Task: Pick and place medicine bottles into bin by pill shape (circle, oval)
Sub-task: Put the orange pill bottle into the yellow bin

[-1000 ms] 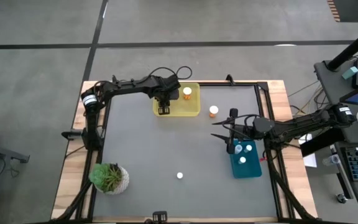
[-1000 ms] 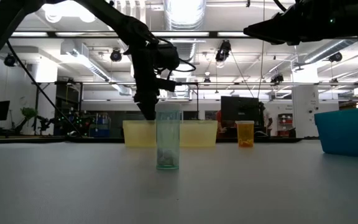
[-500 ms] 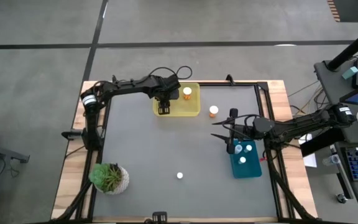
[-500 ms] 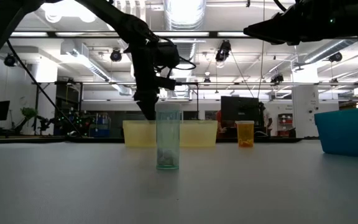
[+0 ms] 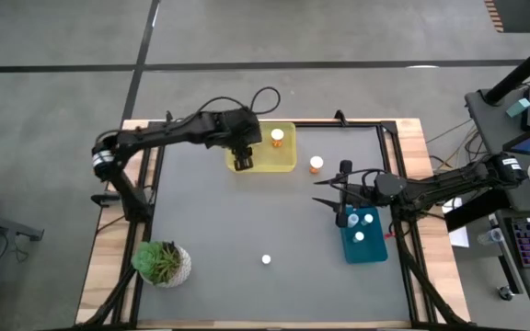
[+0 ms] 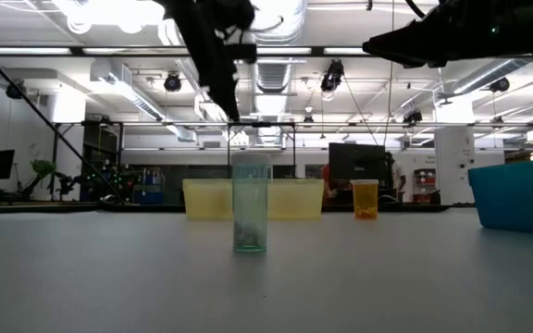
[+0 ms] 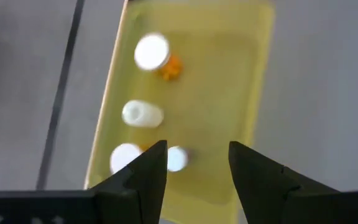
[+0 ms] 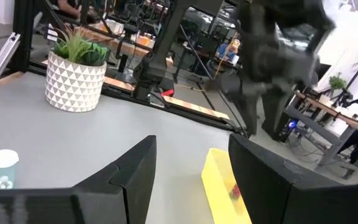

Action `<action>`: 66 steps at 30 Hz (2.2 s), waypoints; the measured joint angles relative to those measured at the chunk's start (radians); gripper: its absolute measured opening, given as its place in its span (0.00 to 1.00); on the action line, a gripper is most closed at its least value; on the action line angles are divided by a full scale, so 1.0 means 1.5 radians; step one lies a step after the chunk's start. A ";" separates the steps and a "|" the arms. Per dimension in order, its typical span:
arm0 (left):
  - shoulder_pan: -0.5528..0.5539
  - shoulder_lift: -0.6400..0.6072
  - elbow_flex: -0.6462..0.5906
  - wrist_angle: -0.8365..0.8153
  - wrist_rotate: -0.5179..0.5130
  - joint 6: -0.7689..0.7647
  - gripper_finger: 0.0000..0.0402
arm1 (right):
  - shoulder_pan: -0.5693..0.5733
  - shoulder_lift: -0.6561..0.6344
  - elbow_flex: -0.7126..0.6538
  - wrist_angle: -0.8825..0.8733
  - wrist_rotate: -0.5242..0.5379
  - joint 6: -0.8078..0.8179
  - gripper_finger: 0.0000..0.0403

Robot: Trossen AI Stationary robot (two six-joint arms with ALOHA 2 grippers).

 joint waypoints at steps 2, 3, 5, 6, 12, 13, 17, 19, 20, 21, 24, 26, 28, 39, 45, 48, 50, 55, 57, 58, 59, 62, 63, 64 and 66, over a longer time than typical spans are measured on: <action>-0.027 -0.025 -0.014 0.021 0.000 -0.031 0.39 | 0.000 0.000 0.000 -0.001 0.000 0.004 0.48; -0.041 -0.038 -0.024 0.035 0.000 -0.041 0.39 | 0.000 0.000 0.000 -0.003 0.000 0.007 0.48; -0.073 -0.061 -0.049 0.057 0.001 -0.052 0.39 | 0.000 0.000 0.000 -0.003 0.000 0.015 0.48; -0.090 -0.072 -0.061 0.079 0.002 -0.053 0.39 | 0.000 0.000 0.000 -0.005 0.000 0.018 0.48; -0.176 -0.125 -0.143 0.186 0.002 -0.065 0.39 | 0.000 0.000 0.000 -0.012 0.000 0.058 0.48; -0.189 -0.132 -0.158 0.200 0.002 -0.065 0.39 | 0.000 0.000 0.000 -0.016 0.000 0.069 0.48; -0.234 -0.159 -0.229 0.301 0.001 -0.065 0.39 | 0.000 0.000 0.000 -0.037 0.000 0.132 0.48; -0.249 -0.169 -0.264 0.352 0.002 -0.061 0.39 | 0.000 0.000 0.001 -0.059 0.000 0.176 0.48; -0.254 -0.175 -0.281 0.377 0.001 -0.057 0.39 | 0.001 0.000 0.001 -0.070 0.000 0.198 0.48; -0.259 -0.179 -0.298 0.404 0.001 -0.048 0.39 | 0.001 0.000 0.001 -0.080 -0.001 0.224 0.48; -0.267 -0.193 -0.352 0.497 0.000 -0.027 0.39 | 0.003 0.000 0.001 -0.100 -0.001 0.297 0.48; -0.267 -0.200 -0.388 0.571 0.000 -0.008 0.39 | 0.011 0.000 0.004 -0.116 -0.001 0.334 0.48; -0.267 -0.203 -0.420 0.638 -0.001 0.028 0.39 | 0.020 0.002 0.010 -0.117 -0.002 0.360 0.48; -0.265 -0.220 -0.500 0.817 -0.002 0.115 0.39 | 0.063 0.088 0.136 -0.118 -0.001 0.404 0.48; -0.266 -0.282 -0.536 0.804 -0.002 0.113 0.39 | 0.069 0.193 0.208 -0.128 -0.001 0.422 0.48; -0.267 -0.330 -0.554 0.792 -0.002 0.096 0.39 | 0.069 0.235 0.249 -0.170 0.000 0.457 0.48; -0.267 -0.364 -0.578 0.790 -0.002 0.094 0.39 | 0.069 0.262 0.281 -0.207 0.004 0.477 0.48; -0.267 -0.417 -0.619 0.796 -0.001 0.094 0.39 | 0.067 0.311 0.365 -0.328 0.075 0.524 0.48; -0.267 -0.434 -0.634 0.803 -0.001 0.096 0.39 | 0.066 0.330 0.400 -0.385 0.109 0.542 0.48; -0.267 -0.440 -0.639 0.800 -0.001 0.097 0.39 | 0.065 0.337 0.419 -0.405 0.122 0.548 0.48; -0.267 -0.442 -0.640 0.803 -0.001 0.098 0.39 | 0.064 0.344 0.436 -0.434 0.132 0.558 0.48; -0.267 -0.456 -0.649 0.806 -0.001 0.098 0.39 | 0.055 0.374 0.490 -0.511 0.155 0.582 0.48; -0.267 -0.457 -0.649 0.808 -0.001 0.098 0.39 | 0.050 0.383 0.506 -0.539 0.156 0.590 0.48; -0.267 -0.458 -0.650 0.813 -0.001 0.098 0.39 | 0.043 0.393 0.522 -0.569 0.157 0.595 0.48; -0.266 -0.463 -0.656 0.805 -0.001 0.099 0.39 | 0.028 0.414 0.558 -0.608 0.159 0.606 0.48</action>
